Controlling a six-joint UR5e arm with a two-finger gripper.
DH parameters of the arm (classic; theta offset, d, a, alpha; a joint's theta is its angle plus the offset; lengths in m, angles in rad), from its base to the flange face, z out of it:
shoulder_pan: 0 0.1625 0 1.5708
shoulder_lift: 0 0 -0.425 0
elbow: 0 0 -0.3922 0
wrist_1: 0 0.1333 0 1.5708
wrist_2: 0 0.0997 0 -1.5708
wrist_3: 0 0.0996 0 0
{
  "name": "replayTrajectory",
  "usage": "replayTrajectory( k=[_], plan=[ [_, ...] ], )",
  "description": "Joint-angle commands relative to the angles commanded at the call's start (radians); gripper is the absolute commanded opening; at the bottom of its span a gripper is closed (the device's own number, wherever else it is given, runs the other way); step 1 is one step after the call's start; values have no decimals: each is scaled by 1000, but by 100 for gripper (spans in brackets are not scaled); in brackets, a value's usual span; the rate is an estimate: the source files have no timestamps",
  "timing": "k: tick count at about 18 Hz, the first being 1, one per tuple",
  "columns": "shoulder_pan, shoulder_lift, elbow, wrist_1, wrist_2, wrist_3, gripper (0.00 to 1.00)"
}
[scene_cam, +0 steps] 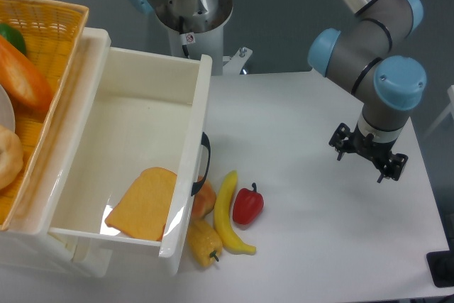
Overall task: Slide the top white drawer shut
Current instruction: 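Move the gripper toward the front panel of the open white drawer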
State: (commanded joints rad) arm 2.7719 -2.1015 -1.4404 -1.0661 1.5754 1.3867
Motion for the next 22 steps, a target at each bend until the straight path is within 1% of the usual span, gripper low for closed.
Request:
replayTrajectory(
  k=[2,6,9,11,13,14,16,19,21,22],
  plan=[
    [-2,-2,0,3,-2,-2,100],
    [2,0,-5,9,-78,-12,100],
    [8,5,-40,43,-112,-11,100],
    [2,32,-76,44,-110,-26,100],
    [-9,60,-113,41,-110,-121,100],
    [-29,67,-124,41,-109,-150,100],
    [-58,80,-126,41,-107,-184,100],
    [-98,113,-129,38,-106,-290,100],
    [-124,121,-129,38,-107,-336,100],
    [-142,124,-129,35,-104,-356,92]
  ],
)
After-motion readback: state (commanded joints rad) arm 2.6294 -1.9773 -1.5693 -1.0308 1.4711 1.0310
